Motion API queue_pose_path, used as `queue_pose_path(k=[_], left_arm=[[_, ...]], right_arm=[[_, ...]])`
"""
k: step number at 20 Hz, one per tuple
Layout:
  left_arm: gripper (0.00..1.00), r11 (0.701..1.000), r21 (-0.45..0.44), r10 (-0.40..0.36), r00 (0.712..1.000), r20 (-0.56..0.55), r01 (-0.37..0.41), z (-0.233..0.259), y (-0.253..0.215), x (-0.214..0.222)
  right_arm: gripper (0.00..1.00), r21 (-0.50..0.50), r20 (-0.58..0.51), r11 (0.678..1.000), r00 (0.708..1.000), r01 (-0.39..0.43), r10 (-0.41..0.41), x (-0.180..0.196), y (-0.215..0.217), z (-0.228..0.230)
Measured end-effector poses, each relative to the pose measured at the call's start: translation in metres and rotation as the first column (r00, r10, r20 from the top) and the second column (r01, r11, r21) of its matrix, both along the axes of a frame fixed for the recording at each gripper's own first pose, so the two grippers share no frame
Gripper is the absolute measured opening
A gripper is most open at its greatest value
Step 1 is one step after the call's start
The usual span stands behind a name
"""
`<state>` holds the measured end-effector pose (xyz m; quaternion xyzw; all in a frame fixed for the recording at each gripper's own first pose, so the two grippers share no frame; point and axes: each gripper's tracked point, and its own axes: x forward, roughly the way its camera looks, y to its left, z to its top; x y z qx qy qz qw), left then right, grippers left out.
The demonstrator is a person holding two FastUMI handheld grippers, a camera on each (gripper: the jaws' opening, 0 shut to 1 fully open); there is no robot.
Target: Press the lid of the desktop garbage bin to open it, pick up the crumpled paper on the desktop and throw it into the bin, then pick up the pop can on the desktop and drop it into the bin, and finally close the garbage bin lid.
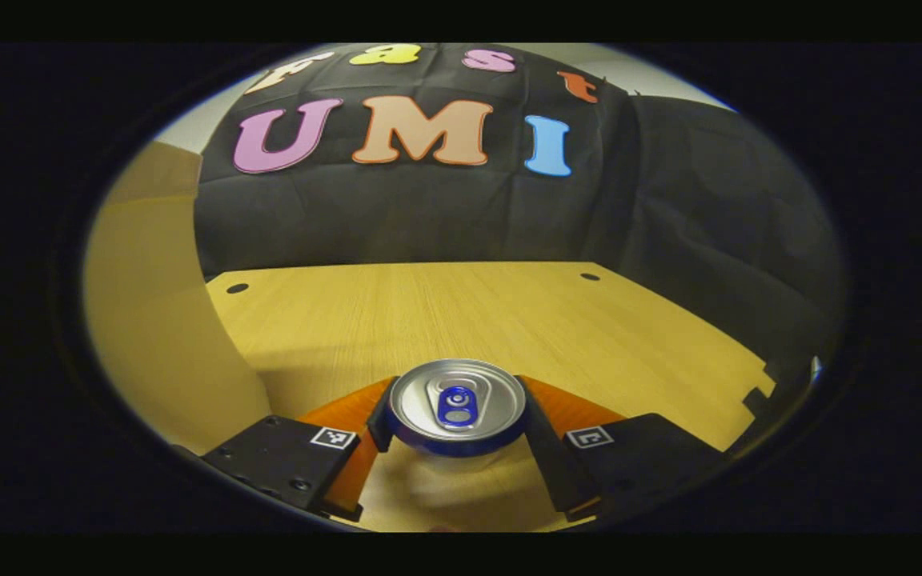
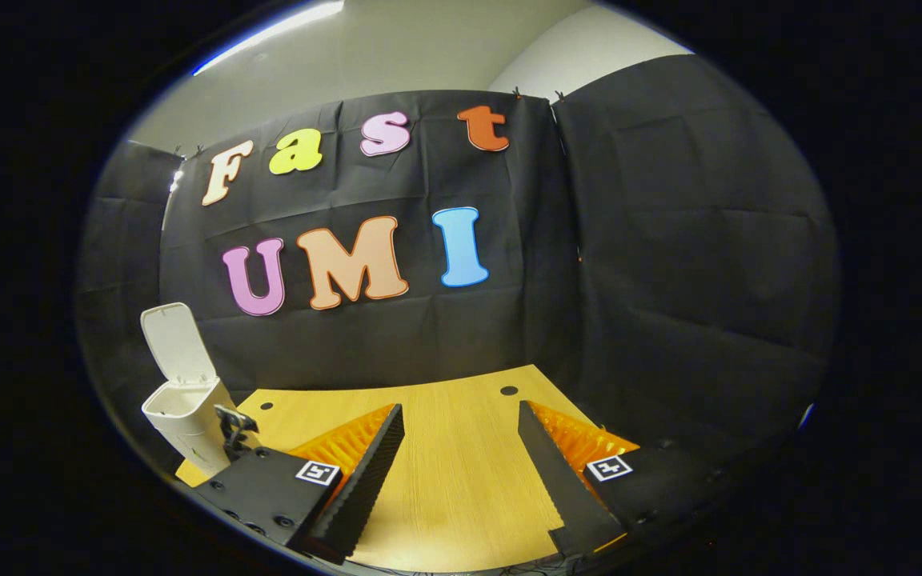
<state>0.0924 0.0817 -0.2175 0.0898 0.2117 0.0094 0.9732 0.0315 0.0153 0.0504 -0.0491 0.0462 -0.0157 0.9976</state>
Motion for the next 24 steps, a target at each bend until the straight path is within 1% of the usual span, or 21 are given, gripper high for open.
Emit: queue_pose_path(k=[2,3,4,5,6,7,8,10,11,12,13,14,15,16,18,19,20,21,22,24], left_arm=[[0.80,0.997,-0.067,-0.029,0.997,0.066,0.033,0.062,-0.023,-0.015],[0.80,0.994,-0.091,-0.050,0.992,0.120,0.061,0.105,-0.033,-0.025],[0.80,0.991,-0.100,-0.067,0.978,0.199,0.088,0.147,-0.041,-0.034],[0.79,0.989,-0.100,-0.073,0.947,0.312,0.109,0.199,-0.043,-0.038],[0.78,0.989,-0.089,-0.070,0.914,0.400,0.115,0.247,-0.038,-0.049],[0.77,0.992,-0.079,-0.051,0.884,0.465,0.099,0.287,-0.025,-0.056],[0.77,0.995,-0.073,-0.018,0.862,0.507,0.064,0.311,-0.005,-0.065],[0.77,0.997,-0.054,0.069,0.827,0.559,-0.046,0.336,0.045,-0.078],[0.77,0.993,-0.038,0.116,0.819,0.562,-0.114,0.338,0.073,-0.085],[0.76,0.984,-0.024,0.159,0.819,0.551,-0.175,0.334,0.098,-0.090],[0.76,0.974,-0.020,0.201,0.828,0.524,-0.224,0.323,0.118,-0.093],[0.78,0.966,-0.022,0.236,0.839,0.491,-0.259,0.312,0.131,-0.096],[0.79,0.954,-0.028,0.277,0.838,0.471,-0.299,0.305,0.144,-0.099],[0.84,0.944,-0.038,0.306,0.828,0.469,-0.327,0.302,0.154,-0.101],[0.92,0.942,-0.051,0.312,0.813,0.491,-0.330,0.307,0.155,-0.103],[0.94,0.945,-0.051,0.303,0.808,0.505,-0.322,0.312,0.154,-0.103],[0.94,0.948,-0.048,0.292,0.803,0.520,-0.315,0.317,0.152,-0.103],[0.95,0.951,-0.039,0.278,0.798,0.534,-0.306,0.325,0.150,-0.102],[0.94,0.955,-0.028,0.262,0.793,0.550,-0.296,0.336,0.147,-0.099],[0.93,0.968,-0.008,0.205,0.779,0.592,-0.249,0.364,0.135,-0.091]], right_arm=[[0.96,-0.022,-0.008,1.000,1.000,-0.018,0.018,0.006,0.006,0.000],[0.96,-0.037,-0.012,0.999,0.999,-0.037,0.037,0.010,0.013,-0.001],[0.96,-0.047,-0.015,0.997,0.998,-0.067,0.066,0.013,0.023,-0.001],[0.96,-0.056,-0.013,0.993,0.995,-0.104,0.103,0.015,0.034,0.000],[0.96,-0.063,-0.008,0.988,0.990,-0.141,0.141,0.017,0.045,0.001],[0.96,-0.066,-0.007,0.982,0.985,-0.174,0.174,0.022,0.055,0.000],[0.96,-0.059,-0.011,0.977,0.979,-0.205,0.205,0.025,0.065,-0.002],[0.96,-0.036,-0.028,0.964,0.965,-0.263,0.262,0.028,0.083,-0.009],[0.96,-0.027,-0.036,0.958,0.958,-0.286,0.285,0.030,0.091,-0.012],[0.96,-0.024,-0.042,0.952,0.952,-0.304,0.303,0.031,0.098,-0.015],[0.96,-0.025,-0.046,0.949,0.948,-0.315,0.314,0.032,0.103,-0.016],[0.96,-0.029,-0.049,0.946,0.945,-0.324,0.322,0.032,0.107,-0.016],[0.96,-0.034,-0.050,0.944,0.944,-0.329,0.327,0.031,0.111,-0.016],[0.96,-0.039,-0.049,0.943,0.943,-0.332,0.330,0.030,0.113,-0.015],[0.96,-0.047,-0.046,0.945,0.945,-0.325,0.323,0.030,0.113,-0.014],[0.96,-0.047,-0.048,0.947,0.947,-0.319,0.317,0.029,0.112,-0.015],[0.96,-0.045,-0.049,0.949,0.950,-0.312,0.310,0.028,0.110,-0.015],[0.96,-0.041,-0.050,0.952,0.952,-0.304,0.302,0.028,0.107,-0.017],[0.96,-0.037,-0.051,0.954,0.954,-0.297,0.295,0.027,0.105,-0.017],[0.96,-0.030,-0.051,0.957,0.957,-0.288,0.287,0.027,0.102,-0.017]])
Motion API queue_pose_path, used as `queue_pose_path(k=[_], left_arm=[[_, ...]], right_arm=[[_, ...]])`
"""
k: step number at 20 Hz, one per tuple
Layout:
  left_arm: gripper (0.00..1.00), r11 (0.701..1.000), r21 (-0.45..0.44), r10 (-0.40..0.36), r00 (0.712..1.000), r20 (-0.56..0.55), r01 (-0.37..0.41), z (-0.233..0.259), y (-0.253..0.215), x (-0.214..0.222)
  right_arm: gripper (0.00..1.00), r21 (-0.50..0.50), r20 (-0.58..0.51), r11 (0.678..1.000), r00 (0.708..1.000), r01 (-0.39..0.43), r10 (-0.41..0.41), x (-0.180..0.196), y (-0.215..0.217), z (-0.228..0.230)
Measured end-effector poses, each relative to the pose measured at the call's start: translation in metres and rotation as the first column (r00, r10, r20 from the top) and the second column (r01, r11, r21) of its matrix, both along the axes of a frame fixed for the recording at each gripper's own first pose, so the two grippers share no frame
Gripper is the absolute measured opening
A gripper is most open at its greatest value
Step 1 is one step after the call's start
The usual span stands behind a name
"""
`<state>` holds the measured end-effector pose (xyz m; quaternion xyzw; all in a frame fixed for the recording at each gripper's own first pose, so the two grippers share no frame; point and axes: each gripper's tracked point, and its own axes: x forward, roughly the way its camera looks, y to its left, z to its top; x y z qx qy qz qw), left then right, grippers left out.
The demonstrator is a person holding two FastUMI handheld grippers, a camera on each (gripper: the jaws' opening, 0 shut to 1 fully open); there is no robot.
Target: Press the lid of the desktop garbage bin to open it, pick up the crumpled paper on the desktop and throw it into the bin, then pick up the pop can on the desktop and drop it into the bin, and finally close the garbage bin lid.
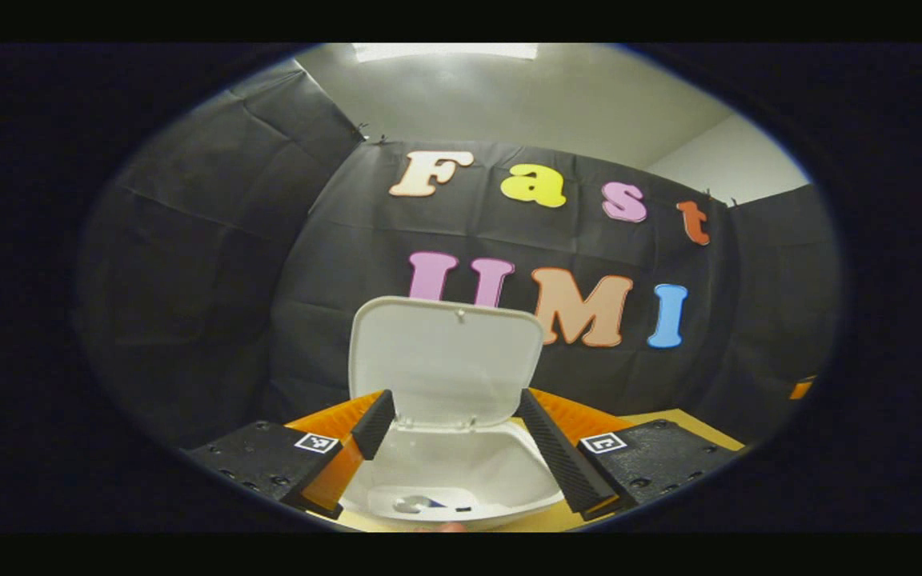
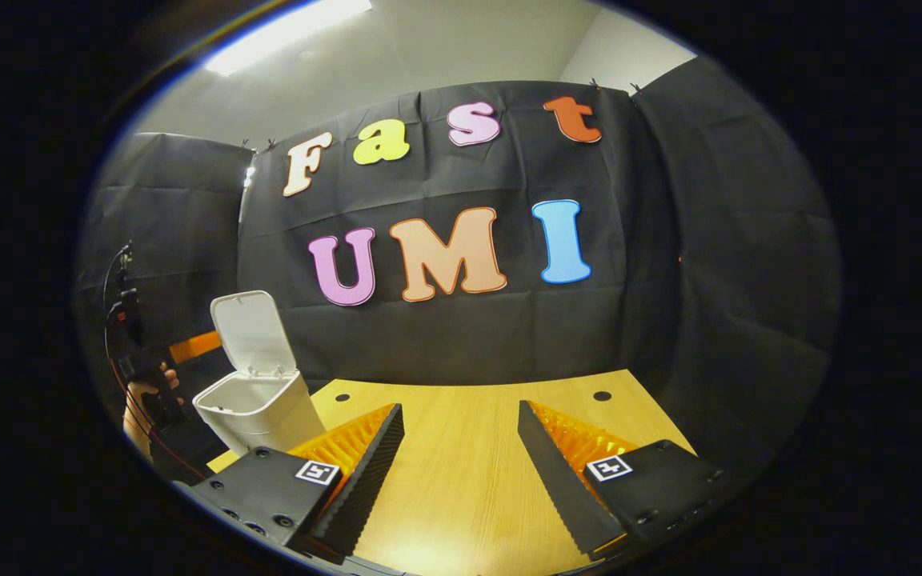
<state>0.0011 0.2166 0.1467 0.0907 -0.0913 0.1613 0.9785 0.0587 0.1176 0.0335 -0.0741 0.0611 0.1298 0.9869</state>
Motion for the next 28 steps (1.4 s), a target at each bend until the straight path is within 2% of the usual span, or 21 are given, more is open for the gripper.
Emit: queue_pose_path(k=[2,4,6,9,11,13,15,17,19,20,21,28], left_arm=[[0.92,0.998,0.033,-0.046,0.996,0.072,0.044,0.043,-0.011,0.017],[0.93,0.997,0.058,-0.061,0.988,0.140,0.053,0.083,-0.014,0.030],[0.93,0.995,0.100,-0.031,0.984,0.177,0.014,0.117,-0.007,0.039],[0.91,0.983,0.155,0.065,0.980,0.189,-0.095,0.148,0.014,0.050],[0.92,0.988,0.122,0.082,0.986,0.147,-0.100,0.144,0.022,0.069],[0.93,0.991,0.074,0.106,0.993,0.059,-0.111,0.124,0.040,0.090],[0.93,0.989,0.044,0.146,0.988,-0.050,-0.144,0.098,0.061,0.103],[0.91,0.989,-0.001,0.144,0.982,-0.125,-0.145,0.078,0.066,0.103],[0.94,0.991,0.038,0.134,0.986,-0.099,-0.131,0.085,0.061,0.096],[0.90,0.991,0.037,0.131,0.986,-0.106,-0.127,0.080,0.058,0.092],[0.90,0.990,0.056,0.135,0.985,-0.103,-0.130,0.077,0.054,0.085],[0.92,0.978,0.143,0.164,0.983,-0.086,-0.151,0.037,0.024,0.028]], right_arm=[[0.96,0.005,-0.002,1.000,1.000,0.004,-0.004,0.000,-0.001,-0.001],[0.96,0.013,-0.002,1.000,1.000,0.000,0.000,-0.001,-0.001,-0.001],[0.96,0.020,-0.006,1.000,1.000,-0.003,0.003,-0.002,0.000,-0.002],[0.96,0.035,-0.008,0.999,1.000,0.011,-0.011,-0.004,-0.009,-0.001],[0.96,0.050,-0.008,0.998,1.000,0.028,-0.028,-0.006,-0.017,0.000],[0.96,0.067,-0.010,0.997,0.999,0.043,-0.042,-0.008,-0.023,0.002],[0.96,0.077,-0.015,0.996,0.998,0.055,-0.054,-0.009,-0.028,0.001],[0.96,0.068,-0.016,0.996,0.999,0.049,-0.048,-0.014,-0.029,-0.002],[0.96,0.044,-0.003,0.998,0.999,0.044,-0.044,-0.017,-0.029,-0.001],[0.96,0.037,-0.001,0.999,0.999,0.040,-0.040,-0.017,-0.028,-0.002],[0.96,0.037,-0.001,0.999,0.999,0.033,-0.033,-0.018,-0.027,-0.002],[0.96,0.074,-0.027,0.997,0.999,-0.020,0.022,-0.014,-0.019,-0.010]])
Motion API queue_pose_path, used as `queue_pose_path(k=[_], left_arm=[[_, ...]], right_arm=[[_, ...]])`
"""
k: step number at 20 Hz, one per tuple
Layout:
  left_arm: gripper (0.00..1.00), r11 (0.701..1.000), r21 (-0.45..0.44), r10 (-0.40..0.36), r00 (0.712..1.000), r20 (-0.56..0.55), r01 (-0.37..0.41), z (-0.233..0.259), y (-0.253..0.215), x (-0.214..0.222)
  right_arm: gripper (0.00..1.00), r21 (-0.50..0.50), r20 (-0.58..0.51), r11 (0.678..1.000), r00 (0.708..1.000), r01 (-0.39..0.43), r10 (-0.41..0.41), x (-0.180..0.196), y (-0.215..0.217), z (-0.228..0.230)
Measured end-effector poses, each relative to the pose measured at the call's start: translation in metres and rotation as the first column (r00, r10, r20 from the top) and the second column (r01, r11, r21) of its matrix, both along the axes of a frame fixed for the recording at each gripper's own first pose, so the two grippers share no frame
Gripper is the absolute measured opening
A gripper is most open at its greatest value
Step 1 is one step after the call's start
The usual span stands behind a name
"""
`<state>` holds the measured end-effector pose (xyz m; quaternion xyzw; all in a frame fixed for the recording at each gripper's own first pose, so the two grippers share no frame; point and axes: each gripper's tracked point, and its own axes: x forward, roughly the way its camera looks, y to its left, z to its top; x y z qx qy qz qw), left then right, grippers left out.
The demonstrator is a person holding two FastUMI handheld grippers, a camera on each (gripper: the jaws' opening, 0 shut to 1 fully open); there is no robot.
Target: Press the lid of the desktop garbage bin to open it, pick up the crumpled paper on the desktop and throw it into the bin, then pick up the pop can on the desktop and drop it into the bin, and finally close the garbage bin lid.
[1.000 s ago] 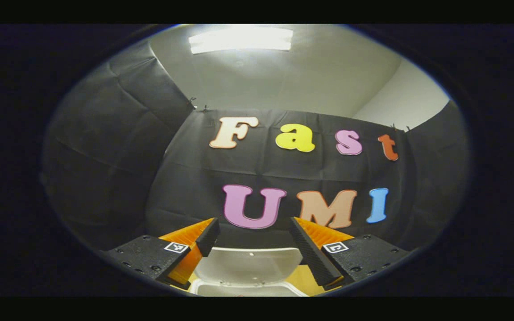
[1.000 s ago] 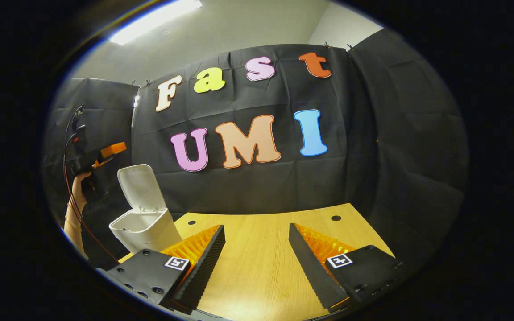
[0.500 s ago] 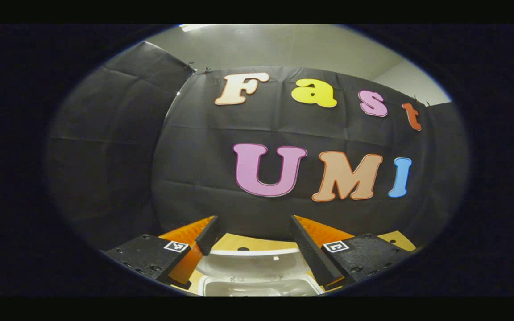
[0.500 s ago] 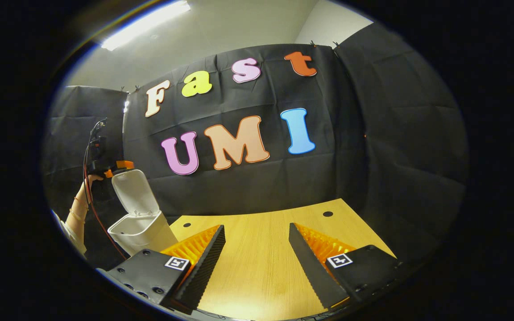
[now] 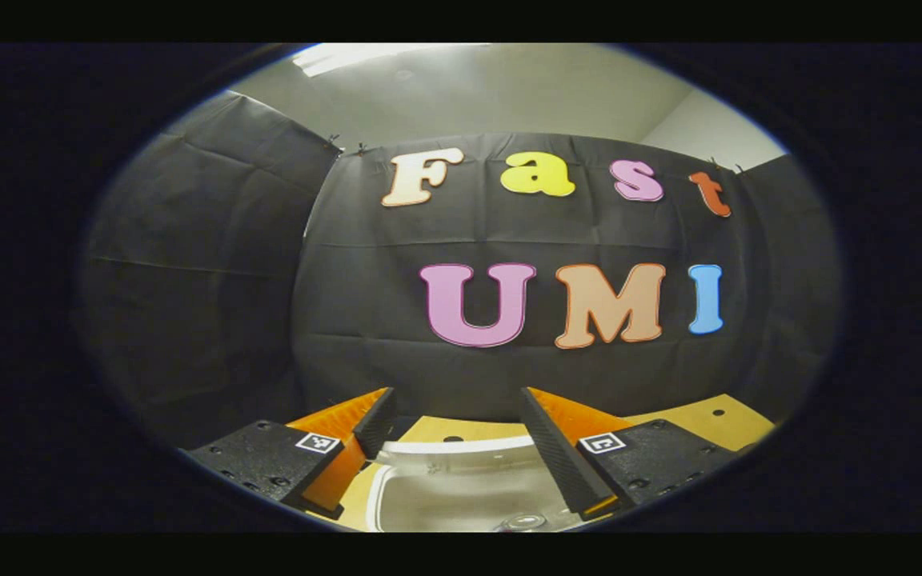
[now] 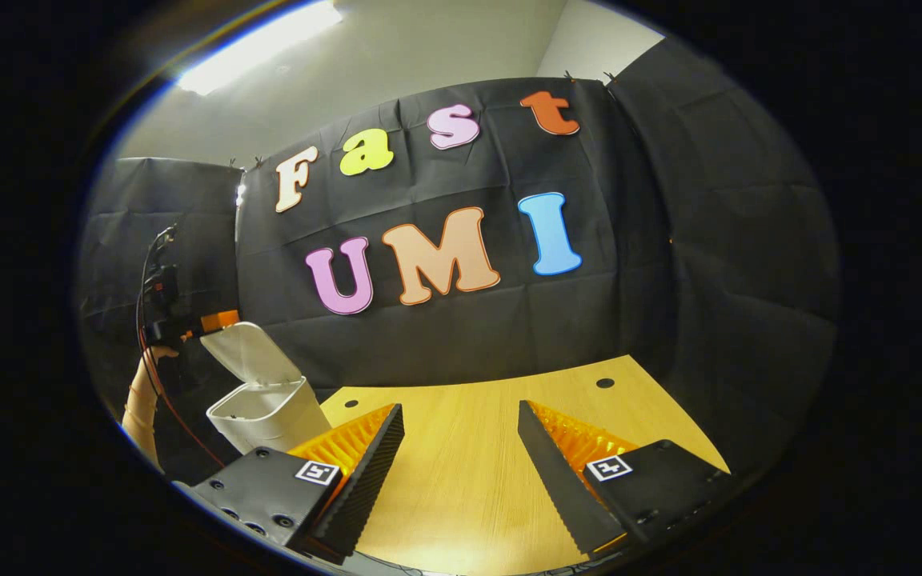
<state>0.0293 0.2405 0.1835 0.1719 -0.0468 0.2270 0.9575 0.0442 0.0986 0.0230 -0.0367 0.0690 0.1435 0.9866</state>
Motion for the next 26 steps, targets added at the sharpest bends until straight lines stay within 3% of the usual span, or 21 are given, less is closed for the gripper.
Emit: queue_pose_path(k=[5,10,12,14,15,22,26], left_arm=[[0.92,0.997,-0.078,-0.022,0.996,-0.084,0.016,-0.075,-0.006,-0.027],[0.90,0.984,-0.165,0.035,0.984,-0.176,-0.064,-0.150,0.019,-0.040],[0.91,0.991,-0.118,0.050,0.993,-0.105,-0.062,-0.137,0.017,-0.042],[0.89,0.992,-0.087,0.084,0.991,-0.105,-0.093,-0.149,0.021,-0.039],[0.90,0.994,-0.064,0.080,0.995,-0.056,-0.084,-0.147,0.021,-0.038],[0.94,0.999,-0.008,0.050,0.998,-0.030,-0.051,-0.150,0.019,-0.039],[0.89,1.000,0.020,0.024,0.999,-0.022,-0.024,-0.147,0.015,-0.039]], right_arm=[[0.96,-0.027,-0.029,1.000,1.000,-0.011,0.010,0.001,-0.001,-0.012],[0.96,-0.034,-0.045,0.999,0.999,-0.029,0.028,0.001,0.006,-0.016],[0.96,-0.047,-0.060,0.998,0.998,-0.030,0.027,0.002,0.007,-0.022],[0.96,-0.053,-0.086,0.998,0.996,-0.031,0.027,0.001,0.008,-0.034],[0.96,-0.053,-0.099,0.998,0.995,-0.031,0.026,0.000,0.008,-0.039],[0.96,-0.057,-0.143,0.998,0.990,-0.003,-0.006,-0.012,0.003,-0.060],[0.96,-0.036,-0.131,0.999,0.991,-0.004,-0.001,-0.017,0.004,-0.056]])
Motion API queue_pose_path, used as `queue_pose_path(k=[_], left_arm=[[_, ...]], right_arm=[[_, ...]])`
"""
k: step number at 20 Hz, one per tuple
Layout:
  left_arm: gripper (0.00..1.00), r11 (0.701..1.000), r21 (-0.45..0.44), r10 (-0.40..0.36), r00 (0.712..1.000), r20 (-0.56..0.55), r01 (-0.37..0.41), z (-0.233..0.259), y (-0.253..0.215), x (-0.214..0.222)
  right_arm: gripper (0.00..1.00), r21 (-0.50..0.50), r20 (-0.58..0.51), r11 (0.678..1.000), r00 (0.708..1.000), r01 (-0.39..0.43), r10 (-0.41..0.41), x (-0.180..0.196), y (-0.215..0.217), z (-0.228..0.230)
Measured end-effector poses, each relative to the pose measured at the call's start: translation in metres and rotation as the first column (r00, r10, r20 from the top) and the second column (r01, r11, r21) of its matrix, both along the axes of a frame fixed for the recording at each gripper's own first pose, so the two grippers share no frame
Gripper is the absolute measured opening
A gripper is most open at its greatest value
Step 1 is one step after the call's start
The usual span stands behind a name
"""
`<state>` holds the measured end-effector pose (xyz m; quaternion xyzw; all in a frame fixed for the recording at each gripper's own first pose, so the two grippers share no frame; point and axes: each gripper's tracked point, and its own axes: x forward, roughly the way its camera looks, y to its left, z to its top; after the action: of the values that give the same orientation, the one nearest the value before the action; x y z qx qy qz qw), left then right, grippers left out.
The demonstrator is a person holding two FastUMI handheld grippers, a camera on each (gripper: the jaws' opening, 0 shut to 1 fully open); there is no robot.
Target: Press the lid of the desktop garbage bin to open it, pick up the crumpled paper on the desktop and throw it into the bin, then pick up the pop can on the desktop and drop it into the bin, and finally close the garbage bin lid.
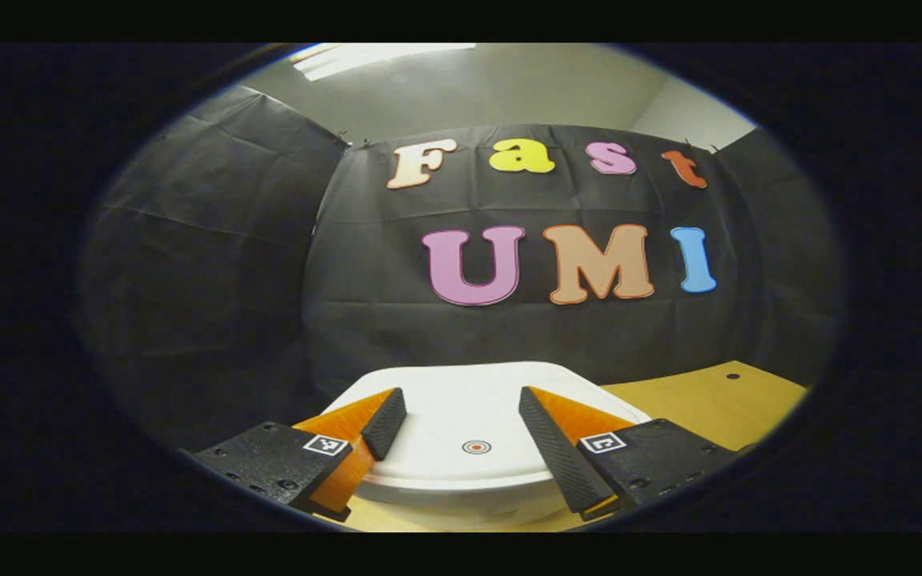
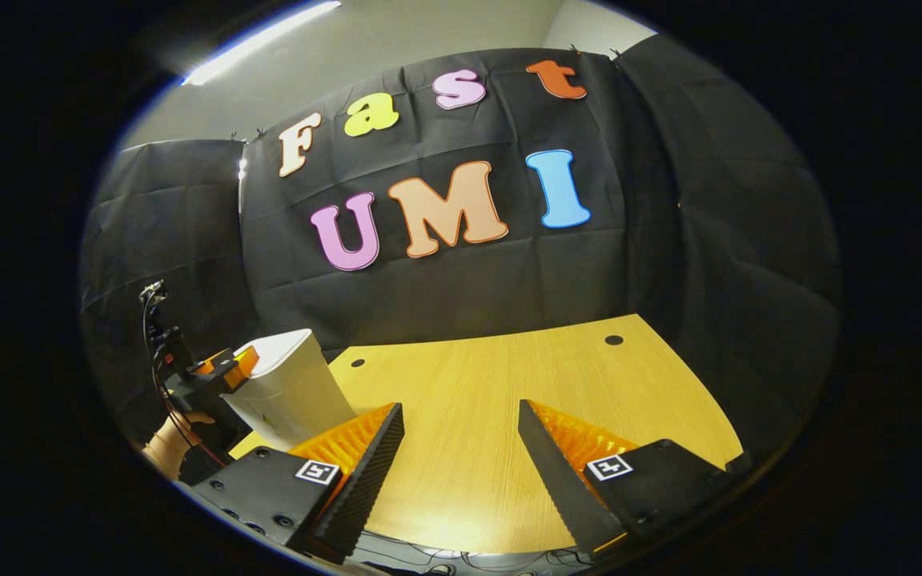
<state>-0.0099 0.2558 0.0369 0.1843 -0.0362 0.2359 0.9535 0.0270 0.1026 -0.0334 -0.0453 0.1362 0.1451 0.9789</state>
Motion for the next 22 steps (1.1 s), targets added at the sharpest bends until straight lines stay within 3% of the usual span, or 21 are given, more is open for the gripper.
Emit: queue_pose_path(k=[2,4,7,11,16,20,22], left_arm=[[0.86,1.000,-0.006,0.001,1.000,-0.032,-0.001,0.001,0.001,0.000],[0.89,0.999,-0.036,0.004,1.000,-0.014,-0.004,0.007,0.000,-0.005],[0.90,0.999,0.027,-0.023,0.994,0.103,0.020,0.056,-0.016,-0.016],[0.92,0.993,0.090,-0.084,0.990,0.117,0.073,0.099,-0.058,-0.025],[0.94,0.984,-0.033,-0.172,0.976,0.136,0.177,0.095,-0.133,-0.041],[0.91,0.949,-0.153,-0.263,0.959,0.106,0.277,0.037,-0.178,-0.037],[0.92,0.941,-0.182,-0.274,0.958,0.082,0.285,0.016,-0.187,-0.036]], right_arm=[[0.96,0.005,0.014,1.000,1.000,-0.002,0.002,-0.001,0.001,0.006],[0.96,0.009,0.019,1.000,1.000,-0.001,0.000,-0.003,0.000,0.009],[0.96,0.008,0.038,1.000,0.999,0.009,-0.009,-0.007,-0.002,0.015],[0.96,0.041,0.096,0.999,0.995,0.003,-0.007,-0.006,0.008,0.028],[0.96,0.119,0.186,0.993,0.983,-0.008,-0.014,-0.002,0.028,0.048],[0.96,0.193,0.233,0.981,0.972,-0.025,-0.021,-0.003,0.036,0.057],[0.96,0.218,0.217,0.976,0.976,-0.031,-0.018,-0.006,0.037,0.051]])
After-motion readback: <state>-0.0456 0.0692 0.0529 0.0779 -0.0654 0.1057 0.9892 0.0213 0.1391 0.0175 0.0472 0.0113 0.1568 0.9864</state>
